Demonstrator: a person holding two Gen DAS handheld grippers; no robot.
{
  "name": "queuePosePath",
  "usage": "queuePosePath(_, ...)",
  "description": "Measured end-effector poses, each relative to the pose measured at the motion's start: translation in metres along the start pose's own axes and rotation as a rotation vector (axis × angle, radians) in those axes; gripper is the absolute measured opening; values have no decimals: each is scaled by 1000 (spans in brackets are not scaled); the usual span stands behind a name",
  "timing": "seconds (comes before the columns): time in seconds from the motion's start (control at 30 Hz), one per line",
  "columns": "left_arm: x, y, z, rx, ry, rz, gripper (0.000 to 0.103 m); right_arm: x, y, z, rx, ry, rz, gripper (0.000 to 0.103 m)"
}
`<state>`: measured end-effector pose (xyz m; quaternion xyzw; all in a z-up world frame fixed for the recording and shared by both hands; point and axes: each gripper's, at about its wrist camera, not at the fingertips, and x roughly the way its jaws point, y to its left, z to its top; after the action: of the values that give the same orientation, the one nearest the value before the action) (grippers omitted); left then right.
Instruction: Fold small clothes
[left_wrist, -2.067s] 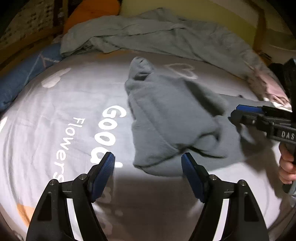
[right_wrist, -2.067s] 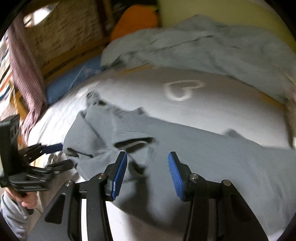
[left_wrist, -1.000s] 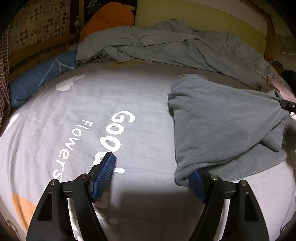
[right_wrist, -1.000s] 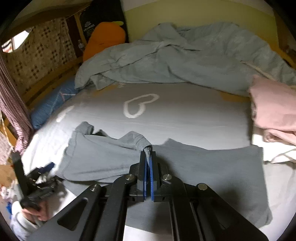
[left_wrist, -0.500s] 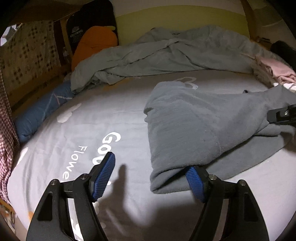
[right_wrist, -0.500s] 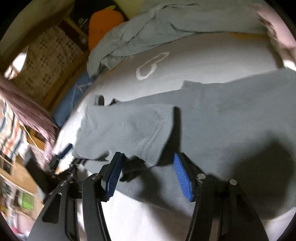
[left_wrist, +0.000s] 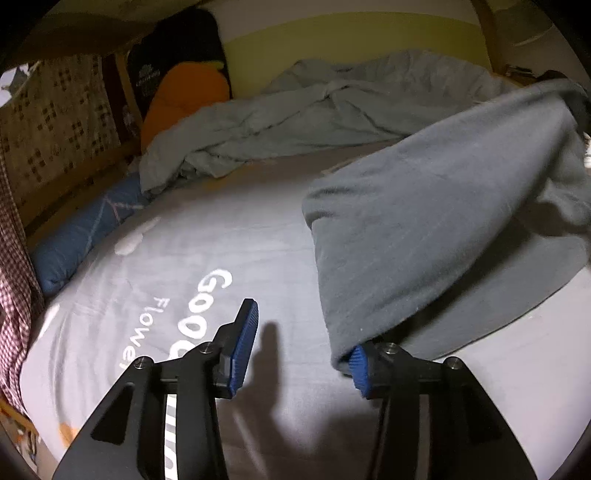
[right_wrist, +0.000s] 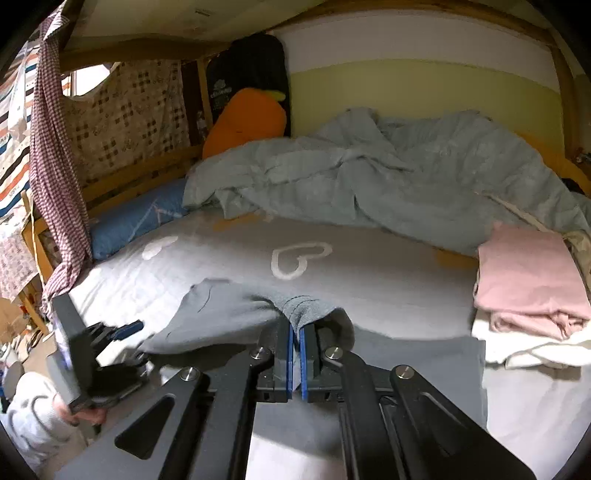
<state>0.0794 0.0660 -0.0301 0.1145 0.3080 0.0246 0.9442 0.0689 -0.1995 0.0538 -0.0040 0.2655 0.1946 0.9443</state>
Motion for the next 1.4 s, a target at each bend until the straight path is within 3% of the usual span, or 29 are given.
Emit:
queuePosePath(0.13, -1, 1, -1, -16, -1, -4, 45, 22, -2, -41, -77, 149, -87, 2)
queuePosePath(0.23, -4, -5, -3, 16, -17, 24, 45, 40, -8, -67, -60, 271, -26, 2)
queuePosePath(0.3, -5, -6, -4, 21, -25, 27, 35, 41, -8, -69, -58, 292, -3, 5)
queuePosePath(0.37, -7, -5, -4, 10, -33, 2, 21, 36, -17, -62, -6, 252, -11, 29)
queuePosePath(0.4, -9, -5, -4, 2, -37, -14, 14, 32, -27, -57, 59, 210, -7, 58)
queuePosePath(0.43, -10, -5, -4, -5, -42, -28, 12, 27, -38, -54, 125, 162, 5, 69)
queuePosePath(0.5, -12, -6, -3, -5, -53, -34, 9, 24, -58, -48, 252, 117, 64, 69)
queuePosePath(0.57, -11, -7, -4, 1, -52, -35, 9, 35, -72, -40, 344, 128, 117, 69)
queuePosePath(0.6, -10, -7, -3, 2, -46, -34, 10, 43, -76, -38, 357, 146, 115, 63)
queuePosePath(0.67, -8, -9, -4, 2, -35, -31, 11, 65, -76, -40, 354, 222, 121, 51)
queuePosePath(0.73, -8, -10, -4, 4, -31, -25, 12, 89, -74, -47, 365, 296, 161, 9)
queuePosePath(0.77, -8, -10, -3, 6, -31, -23, 12, 95, -73, -50, 368, 298, 147, 6)
queuePosePath(0.93, -12, -16, -4, 36, -57, -32, 17, 53, -67, -33, 244, 21, -102, 4)
queuePosePath(1.03, -20, -28, -5, 88, -91, -32, 32, 22, -66, -15, 164, -37, -183, 4)
queuePosePath(1.2, -15, -57, -5, 205, -78, 35, 34, -2, -83, -7, 158, -9, -300, 4)
queuePosePath(1.4, -13, -61, 2, 175, -67, 39, 37, -10, -104, -18, 182, 21, -332, 4)
